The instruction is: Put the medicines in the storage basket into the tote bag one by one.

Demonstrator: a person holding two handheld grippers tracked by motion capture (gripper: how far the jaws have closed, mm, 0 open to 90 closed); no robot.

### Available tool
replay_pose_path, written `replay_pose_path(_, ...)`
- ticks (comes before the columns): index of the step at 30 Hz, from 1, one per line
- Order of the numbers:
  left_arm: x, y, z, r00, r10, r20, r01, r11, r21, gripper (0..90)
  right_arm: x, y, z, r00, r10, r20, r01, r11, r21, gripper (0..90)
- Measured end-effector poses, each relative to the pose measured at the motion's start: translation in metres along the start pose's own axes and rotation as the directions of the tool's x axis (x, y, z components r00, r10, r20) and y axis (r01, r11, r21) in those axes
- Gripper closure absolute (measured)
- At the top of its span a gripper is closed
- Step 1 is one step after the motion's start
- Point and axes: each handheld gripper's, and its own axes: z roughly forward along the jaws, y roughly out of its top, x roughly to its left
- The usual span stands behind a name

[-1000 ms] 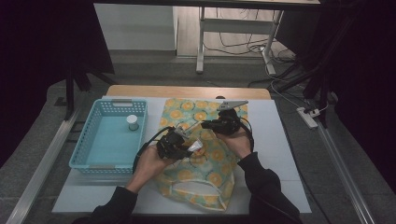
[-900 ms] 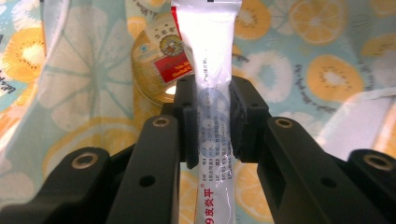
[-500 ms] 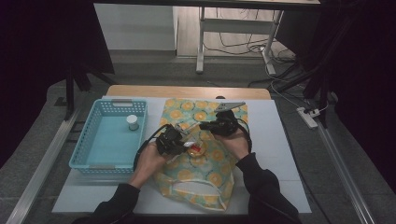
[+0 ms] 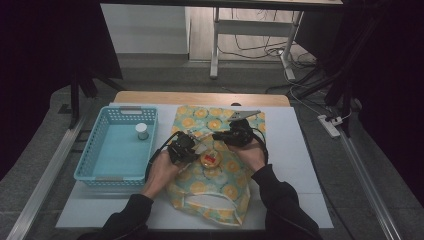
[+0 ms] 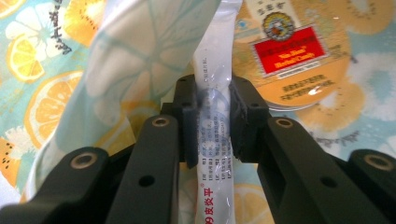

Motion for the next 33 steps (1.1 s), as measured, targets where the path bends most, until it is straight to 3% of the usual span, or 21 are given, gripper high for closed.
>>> replay_pose_path(6, 0.0, 0.0, 0.001, 1.0, -0.008, -0.002, 0.008, 1.0, -0.003, 71.8, 0.0, -0.001, 0.001, 1.0, 0.002, 0.0, -0.002, 1.0, 0.002, 90.0)
replay_pose_path(13, 0.002, 0.001, -0.011, 0.9992, -0.031, 0.027, 0.032, 0.998, -0.055, 60.2, -0.001, -0.001, 0.0, 1.0, 0.005, 0.0, -0.005, 1.0, -0.001, 90.0)
replay_pose_path(17, -0.001, 0.001, -0.015, 0.9992, -0.01, 0.039, 0.013, 0.9976, -0.067, 52.4, -0.002, -0.001, 0.0, 1.0, 0.005, 0.001, -0.005, 1.0, -0.001, 90.0)
replay_pose_path(23, -0.008, 0.002, -0.02, 0.9954, 0.083, 0.048, -0.078, 0.9913, -0.106, 40.0, -0.002, -0.001, -0.001, 1.0, 0.004, 0.0, -0.004, 1.0, -0.001, 90.0)
replay_pose_path(33, -0.008, 0.0, -0.032, 0.983, 0.075, 0.167, -0.05, 0.9879, -0.147, 31.7, -0.004, -0.002, -0.002, 1.0, 0.007, 0.005, -0.007, 1.0, -0.001, 90.0)
